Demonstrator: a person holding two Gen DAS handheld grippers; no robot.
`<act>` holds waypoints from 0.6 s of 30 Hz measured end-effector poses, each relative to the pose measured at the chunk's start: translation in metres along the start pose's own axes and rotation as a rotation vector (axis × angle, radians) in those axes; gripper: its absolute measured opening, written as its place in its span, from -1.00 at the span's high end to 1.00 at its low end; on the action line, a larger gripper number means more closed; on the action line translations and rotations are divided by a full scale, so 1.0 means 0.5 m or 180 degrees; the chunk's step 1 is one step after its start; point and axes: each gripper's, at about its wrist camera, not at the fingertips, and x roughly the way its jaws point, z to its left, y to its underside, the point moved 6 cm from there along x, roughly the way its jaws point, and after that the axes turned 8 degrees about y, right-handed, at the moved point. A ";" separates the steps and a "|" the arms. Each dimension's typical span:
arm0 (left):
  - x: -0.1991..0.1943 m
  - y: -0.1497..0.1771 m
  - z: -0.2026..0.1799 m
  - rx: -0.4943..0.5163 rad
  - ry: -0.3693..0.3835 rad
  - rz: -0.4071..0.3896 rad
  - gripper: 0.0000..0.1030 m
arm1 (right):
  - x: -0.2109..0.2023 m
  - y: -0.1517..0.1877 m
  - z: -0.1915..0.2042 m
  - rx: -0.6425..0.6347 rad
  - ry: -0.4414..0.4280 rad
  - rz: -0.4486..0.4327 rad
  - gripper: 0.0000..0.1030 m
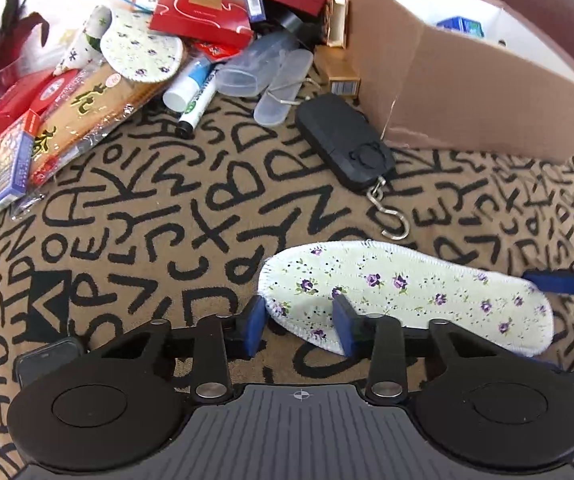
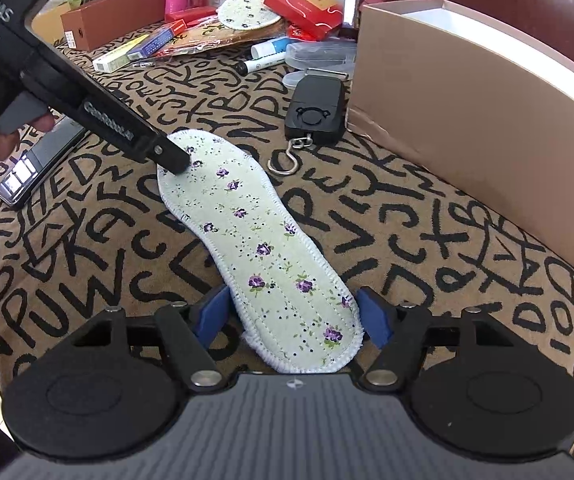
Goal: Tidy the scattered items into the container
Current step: 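Lift the insole with both grippers, carry it into the box and open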
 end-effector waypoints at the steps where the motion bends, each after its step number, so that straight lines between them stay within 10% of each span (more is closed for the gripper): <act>1: -0.005 -0.002 -0.003 -0.0016 0.0022 -0.0026 0.08 | 0.000 0.001 -0.004 0.0018 0.0002 -0.0002 -0.43; 7: -0.026 -0.023 -0.043 0.0021 0.0270 -0.0124 0.14 | 0.000 0.004 -0.008 0.0011 0.0006 -0.0027 -0.43; 8: -0.022 -0.023 -0.055 0.0011 0.0412 -0.0082 0.41 | 0.001 0.003 -0.008 0.0006 0.0009 -0.0040 -0.43; 18: 0.041 -0.008 -0.099 0.0114 0.0399 0.0171 -0.19 | 0.002 0.003 -0.009 -0.0040 -0.0029 -0.0063 -0.42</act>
